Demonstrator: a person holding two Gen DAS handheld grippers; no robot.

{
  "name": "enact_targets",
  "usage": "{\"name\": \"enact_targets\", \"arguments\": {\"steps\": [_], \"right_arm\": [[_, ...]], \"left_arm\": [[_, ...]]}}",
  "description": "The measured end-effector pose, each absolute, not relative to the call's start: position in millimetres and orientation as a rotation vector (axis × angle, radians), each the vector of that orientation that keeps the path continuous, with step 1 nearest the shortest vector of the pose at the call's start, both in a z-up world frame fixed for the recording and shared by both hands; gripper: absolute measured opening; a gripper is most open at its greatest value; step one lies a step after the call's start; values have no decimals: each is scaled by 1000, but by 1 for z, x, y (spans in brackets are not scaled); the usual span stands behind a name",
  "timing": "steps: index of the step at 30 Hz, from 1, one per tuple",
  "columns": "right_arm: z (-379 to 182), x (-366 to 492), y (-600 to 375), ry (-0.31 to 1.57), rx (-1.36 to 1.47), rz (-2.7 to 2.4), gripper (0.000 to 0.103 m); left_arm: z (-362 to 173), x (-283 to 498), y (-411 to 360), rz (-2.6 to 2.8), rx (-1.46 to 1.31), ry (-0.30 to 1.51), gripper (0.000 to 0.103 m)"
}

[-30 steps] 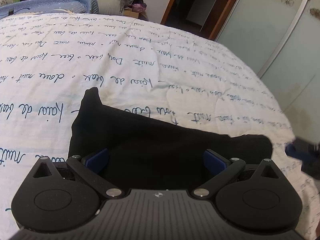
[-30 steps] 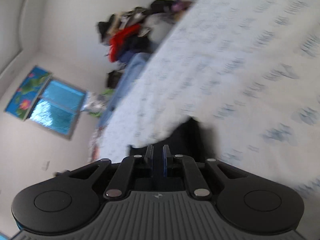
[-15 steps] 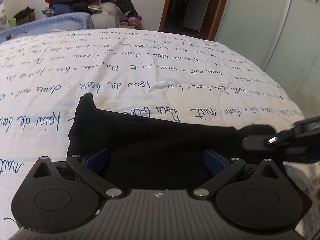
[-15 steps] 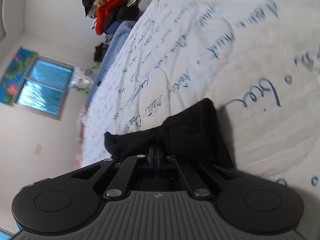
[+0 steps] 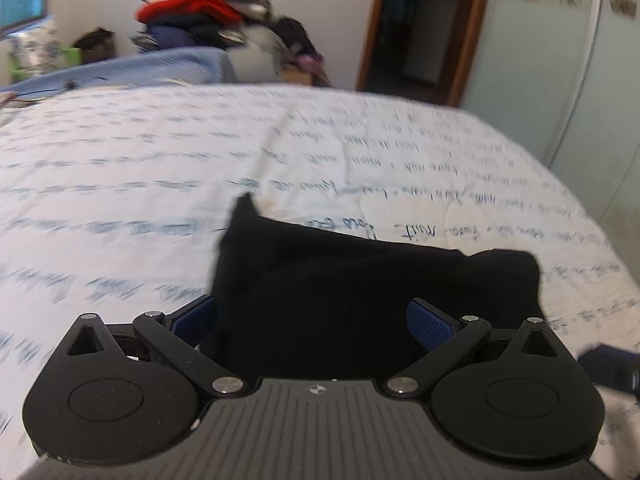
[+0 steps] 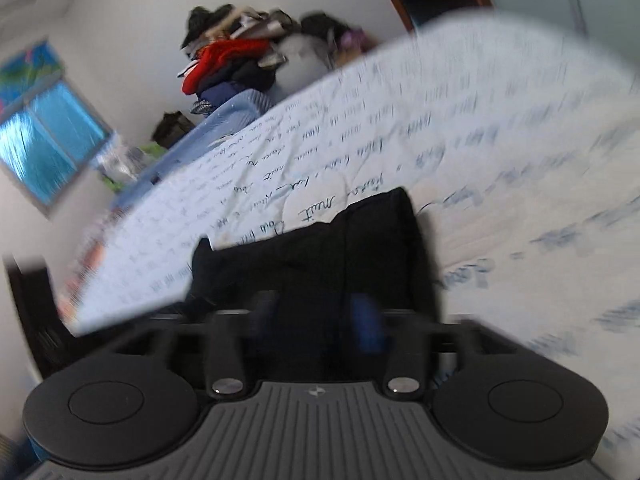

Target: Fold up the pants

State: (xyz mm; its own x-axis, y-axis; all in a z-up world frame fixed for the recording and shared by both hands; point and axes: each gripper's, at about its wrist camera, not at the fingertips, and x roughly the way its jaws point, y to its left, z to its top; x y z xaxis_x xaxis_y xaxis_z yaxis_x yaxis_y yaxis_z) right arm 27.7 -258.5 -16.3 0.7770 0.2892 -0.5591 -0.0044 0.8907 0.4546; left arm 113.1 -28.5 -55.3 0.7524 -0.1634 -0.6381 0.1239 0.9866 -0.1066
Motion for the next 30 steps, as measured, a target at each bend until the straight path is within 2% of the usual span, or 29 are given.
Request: {"name": "enact_targets", "arguments": {"steps": [4,10,30], "right_arm": [[-13,-25,-245,627,326,144,90],[-29,-58,-220,715,220,129,90],[-39,-164,-171,704,203,97,90]], "left_arm": [[-43,62,-13,-137,-112,681,102],[-50,16,-5,-101,-85,708,102],[-58,-118,25,-97,-47,678,102]]}}
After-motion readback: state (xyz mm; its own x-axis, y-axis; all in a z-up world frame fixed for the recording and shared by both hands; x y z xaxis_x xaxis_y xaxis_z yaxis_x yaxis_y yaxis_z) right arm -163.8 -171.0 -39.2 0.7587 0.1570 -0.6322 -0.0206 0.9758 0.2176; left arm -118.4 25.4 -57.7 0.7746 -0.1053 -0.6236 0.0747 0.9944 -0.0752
